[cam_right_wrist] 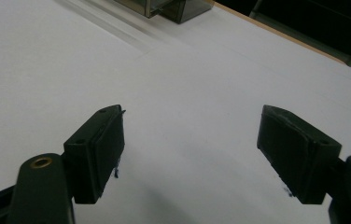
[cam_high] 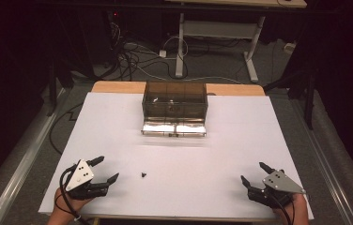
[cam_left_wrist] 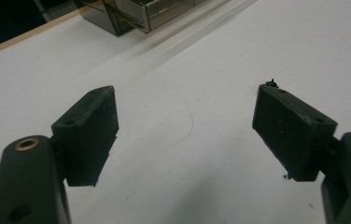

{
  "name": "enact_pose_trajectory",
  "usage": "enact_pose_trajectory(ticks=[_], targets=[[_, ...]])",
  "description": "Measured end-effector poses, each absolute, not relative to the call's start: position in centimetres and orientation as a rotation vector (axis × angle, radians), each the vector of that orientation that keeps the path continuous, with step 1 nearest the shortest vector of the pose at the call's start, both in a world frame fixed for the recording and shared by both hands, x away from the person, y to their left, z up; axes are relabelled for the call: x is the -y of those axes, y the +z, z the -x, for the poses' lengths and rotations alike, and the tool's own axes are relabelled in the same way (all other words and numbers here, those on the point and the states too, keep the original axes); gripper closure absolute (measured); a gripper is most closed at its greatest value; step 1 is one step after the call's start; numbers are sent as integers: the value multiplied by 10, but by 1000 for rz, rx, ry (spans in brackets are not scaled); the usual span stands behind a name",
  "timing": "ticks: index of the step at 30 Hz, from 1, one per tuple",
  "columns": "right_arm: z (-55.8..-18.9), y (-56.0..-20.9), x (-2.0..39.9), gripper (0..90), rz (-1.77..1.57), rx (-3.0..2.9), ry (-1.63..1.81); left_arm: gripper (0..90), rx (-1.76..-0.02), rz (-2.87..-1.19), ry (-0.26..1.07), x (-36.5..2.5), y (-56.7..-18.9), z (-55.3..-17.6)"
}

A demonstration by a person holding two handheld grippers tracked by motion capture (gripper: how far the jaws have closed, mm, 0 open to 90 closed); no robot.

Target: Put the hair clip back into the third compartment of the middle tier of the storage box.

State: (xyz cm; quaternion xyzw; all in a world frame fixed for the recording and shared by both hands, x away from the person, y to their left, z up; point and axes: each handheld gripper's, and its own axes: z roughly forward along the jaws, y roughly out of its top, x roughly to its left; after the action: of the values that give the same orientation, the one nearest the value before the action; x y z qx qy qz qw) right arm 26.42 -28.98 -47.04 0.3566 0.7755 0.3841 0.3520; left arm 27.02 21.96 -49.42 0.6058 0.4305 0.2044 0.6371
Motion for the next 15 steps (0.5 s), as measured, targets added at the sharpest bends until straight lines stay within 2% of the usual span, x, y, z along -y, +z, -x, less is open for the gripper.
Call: enact_pose_trajectory(ticks=[15], targets=[[-263,-470,285,235,-909,-2011,990,233,-1014,-1476,396,-207,-500,-268]])
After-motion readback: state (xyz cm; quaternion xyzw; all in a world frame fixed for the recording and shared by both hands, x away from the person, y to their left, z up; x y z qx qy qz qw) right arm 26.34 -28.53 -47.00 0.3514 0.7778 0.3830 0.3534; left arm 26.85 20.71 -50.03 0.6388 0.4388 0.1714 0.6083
